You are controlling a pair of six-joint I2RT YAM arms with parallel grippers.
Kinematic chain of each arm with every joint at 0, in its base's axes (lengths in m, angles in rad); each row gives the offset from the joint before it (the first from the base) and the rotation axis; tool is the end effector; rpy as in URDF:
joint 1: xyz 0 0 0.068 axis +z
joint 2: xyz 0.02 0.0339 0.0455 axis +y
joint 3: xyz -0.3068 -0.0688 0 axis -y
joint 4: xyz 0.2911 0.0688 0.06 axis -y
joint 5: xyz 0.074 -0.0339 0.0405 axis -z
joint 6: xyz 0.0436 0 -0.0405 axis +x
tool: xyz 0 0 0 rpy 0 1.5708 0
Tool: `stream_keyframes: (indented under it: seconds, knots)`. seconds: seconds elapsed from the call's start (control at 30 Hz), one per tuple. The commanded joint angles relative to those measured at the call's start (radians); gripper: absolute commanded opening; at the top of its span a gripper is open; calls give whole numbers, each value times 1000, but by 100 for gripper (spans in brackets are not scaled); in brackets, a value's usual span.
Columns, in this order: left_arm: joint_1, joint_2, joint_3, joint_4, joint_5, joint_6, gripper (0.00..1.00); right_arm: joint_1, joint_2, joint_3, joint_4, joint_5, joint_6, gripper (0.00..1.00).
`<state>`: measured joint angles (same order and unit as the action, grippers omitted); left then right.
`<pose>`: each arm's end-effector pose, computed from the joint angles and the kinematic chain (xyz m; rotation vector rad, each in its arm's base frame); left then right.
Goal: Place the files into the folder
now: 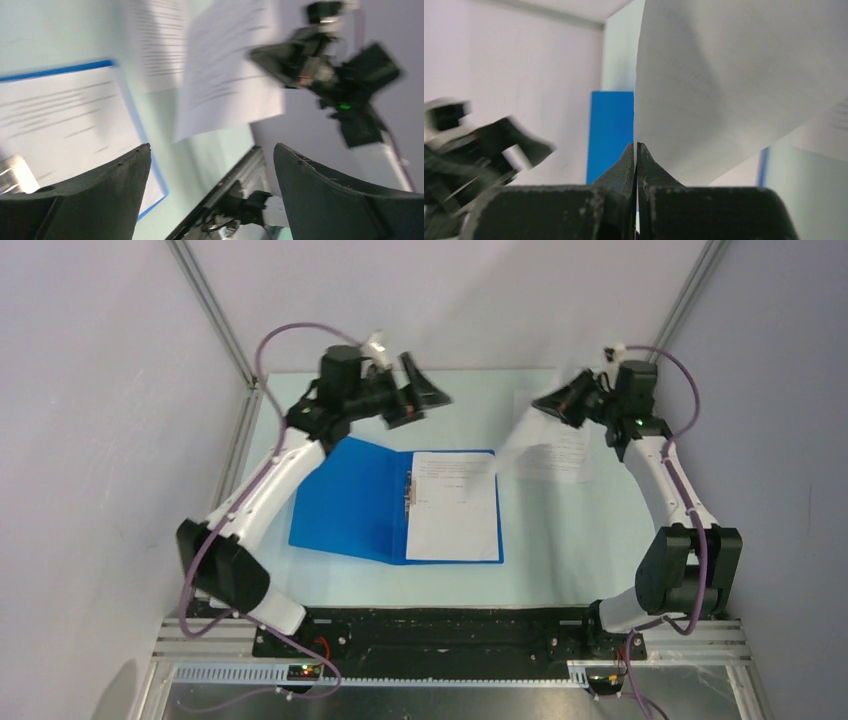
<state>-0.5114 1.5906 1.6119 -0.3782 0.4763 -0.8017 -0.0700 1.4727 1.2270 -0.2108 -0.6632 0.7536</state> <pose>0.3578 -0.2237 0.4470 0.0465 2.1263 -1.2921 0.3851 -0.0001 0.3585 0.4177 2.0555 1.0935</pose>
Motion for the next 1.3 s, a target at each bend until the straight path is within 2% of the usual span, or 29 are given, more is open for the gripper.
stream_keyframes:
  seconds: [0.0, 0.07, 0.17, 0.3, 0.57, 0.77, 1.27]
  knots:
    - [155, -154, -260, -46, -13, 68, 96, 149, 29, 118, 80, -66, 22, 0]
    - [234, -235, -353, -58, -16, 84, 96, 195, 43, 122, 88, -104, 24, 0]
    - [342, -336, -455, -96, -15, 122, 95, 264, 49, 101, 14, -66, -67, 0]
    - [399, -390, -484, -156, -1, 202, 95, 321, 74, -20, -8, -14, -155, 0]
    - [404, -369, -474, -169, 65, 250, 94, 348, 158, -312, 315, 35, -26, 0]
    - [405, -369, -483, -187, 27, 264, 94, 357, 149, -426, 429, 81, 35, 0]
    - [405, -341, -518, -187, -16, 242, 94, 438, 55, -508, 459, 232, 82, 0]
